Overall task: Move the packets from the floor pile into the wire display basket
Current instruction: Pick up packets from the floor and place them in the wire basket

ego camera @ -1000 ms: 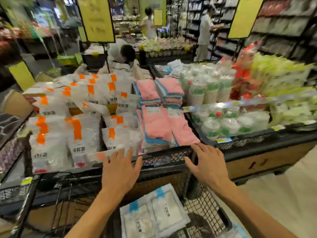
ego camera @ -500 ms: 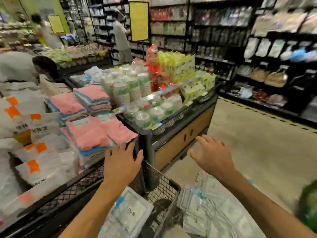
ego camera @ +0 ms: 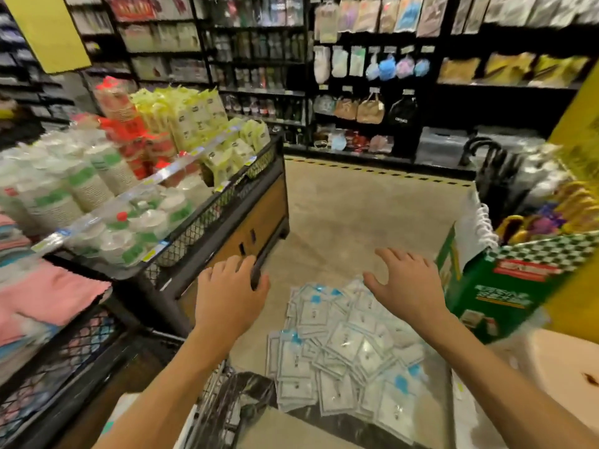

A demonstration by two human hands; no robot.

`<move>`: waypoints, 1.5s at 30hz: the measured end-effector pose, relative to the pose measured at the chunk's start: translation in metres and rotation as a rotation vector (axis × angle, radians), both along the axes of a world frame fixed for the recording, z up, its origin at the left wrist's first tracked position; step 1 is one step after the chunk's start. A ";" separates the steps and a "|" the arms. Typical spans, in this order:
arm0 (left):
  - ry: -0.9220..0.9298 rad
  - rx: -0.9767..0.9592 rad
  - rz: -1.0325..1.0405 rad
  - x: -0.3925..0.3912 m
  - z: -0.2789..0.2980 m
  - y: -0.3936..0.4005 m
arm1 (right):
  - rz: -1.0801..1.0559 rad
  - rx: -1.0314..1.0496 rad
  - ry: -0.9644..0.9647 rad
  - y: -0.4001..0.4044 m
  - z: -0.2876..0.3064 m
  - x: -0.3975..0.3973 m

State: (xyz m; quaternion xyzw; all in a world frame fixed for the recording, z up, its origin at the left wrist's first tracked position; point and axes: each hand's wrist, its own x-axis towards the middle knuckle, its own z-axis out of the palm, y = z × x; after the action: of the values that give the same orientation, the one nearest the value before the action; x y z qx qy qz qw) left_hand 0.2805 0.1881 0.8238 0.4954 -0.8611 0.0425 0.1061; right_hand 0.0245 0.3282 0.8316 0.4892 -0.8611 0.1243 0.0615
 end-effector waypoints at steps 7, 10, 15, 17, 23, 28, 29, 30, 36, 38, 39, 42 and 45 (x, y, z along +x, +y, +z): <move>-0.004 0.054 -0.126 -0.122 -0.016 0.048 | -0.145 0.025 -0.023 0.071 -0.025 -0.100; -0.027 0.117 -0.170 -0.163 -0.028 0.063 | -0.207 0.055 -0.045 0.099 -0.037 -0.133; -0.077 0.154 -0.237 -0.216 -0.049 0.076 | -0.318 0.084 -0.085 0.142 -0.054 -0.170; -0.081 0.181 -0.270 -0.234 -0.057 0.077 | -0.361 0.102 -0.103 0.155 -0.063 -0.182; -0.119 0.206 -0.359 -0.276 -0.083 0.062 | -0.466 0.186 -0.180 0.171 -0.082 -0.211; -0.158 0.223 -0.396 -0.297 -0.107 0.029 | -0.524 0.168 -0.161 0.160 -0.111 -0.222; -0.170 0.221 -0.397 -0.299 -0.111 0.021 | -0.536 0.182 -0.168 0.154 -0.111 -0.223; -0.181 0.228 -0.395 -0.301 -0.118 0.010 | -0.543 0.195 -0.190 0.145 -0.114 -0.225; -0.240 0.314 -0.382 -0.313 -0.169 -0.057 | -0.541 0.228 -0.220 0.091 -0.161 -0.240; -0.283 0.330 -0.392 -0.316 -0.193 -0.078 | -0.543 0.263 -0.233 0.069 -0.183 -0.246; -0.306 0.343 -0.397 -0.317 -0.207 -0.087 | -0.546 0.277 -0.244 0.058 -0.195 -0.249; -0.359 0.384 -0.396 -0.320 -0.254 -0.109 | -0.517 0.308 -0.279 0.030 -0.244 -0.257; -0.392 0.424 -0.367 -0.325 -0.314 -0.126 | -0.488 0.377 -0.322 0.008 -0.306 -0.268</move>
State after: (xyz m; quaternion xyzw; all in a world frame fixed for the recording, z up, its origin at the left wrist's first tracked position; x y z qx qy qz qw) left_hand -0.0449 0.0618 0.5101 0.3259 -0.9295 -0.0630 -0.1610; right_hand -0.2436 0.3363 0.5251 0.2458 -0.9592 0.0202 -0.1386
